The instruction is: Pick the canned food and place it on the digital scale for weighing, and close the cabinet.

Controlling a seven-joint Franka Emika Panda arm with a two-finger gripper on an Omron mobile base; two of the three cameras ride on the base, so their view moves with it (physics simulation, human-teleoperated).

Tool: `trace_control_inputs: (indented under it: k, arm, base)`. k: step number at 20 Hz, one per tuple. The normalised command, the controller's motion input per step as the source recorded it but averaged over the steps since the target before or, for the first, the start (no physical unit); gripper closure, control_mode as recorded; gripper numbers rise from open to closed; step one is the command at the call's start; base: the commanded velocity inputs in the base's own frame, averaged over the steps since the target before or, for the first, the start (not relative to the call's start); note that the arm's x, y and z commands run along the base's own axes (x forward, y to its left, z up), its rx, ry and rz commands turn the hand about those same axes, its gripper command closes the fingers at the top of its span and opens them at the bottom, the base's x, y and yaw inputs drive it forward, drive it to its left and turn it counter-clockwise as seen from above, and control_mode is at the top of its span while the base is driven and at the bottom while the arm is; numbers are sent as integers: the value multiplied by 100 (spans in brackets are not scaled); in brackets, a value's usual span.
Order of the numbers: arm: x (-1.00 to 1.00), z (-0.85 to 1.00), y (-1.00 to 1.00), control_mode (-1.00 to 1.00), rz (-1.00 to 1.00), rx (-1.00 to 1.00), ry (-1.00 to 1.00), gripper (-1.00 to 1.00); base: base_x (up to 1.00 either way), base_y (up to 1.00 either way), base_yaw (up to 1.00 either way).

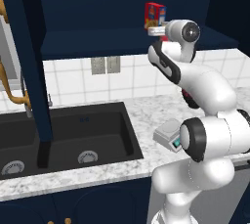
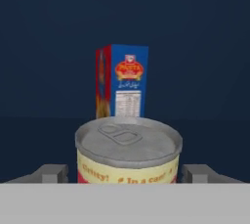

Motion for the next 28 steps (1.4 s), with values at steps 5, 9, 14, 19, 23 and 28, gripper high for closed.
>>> trace_control_inputs:
  k: [5,9,14,19,23,28]
  arm:
    - [0,0,-1,-100,0,0,0,100]
    - [0,0,0,-100,0,0,0,100]
    - [-52,-1,-4,-100,0,0,-6,100]
    - [-94,-4,0,-100,0,0,-12,100]
    - [-95,0,24,-100,-22,0,-9,100]
    - [-56,-4,45,-100,-50,1,0,100]
  base:
    - [0,0,0]
    - [0,0,0]
    - [0,0,0]
    - [0,0,0]
    - [0,0,0]
    - [0,0,0]
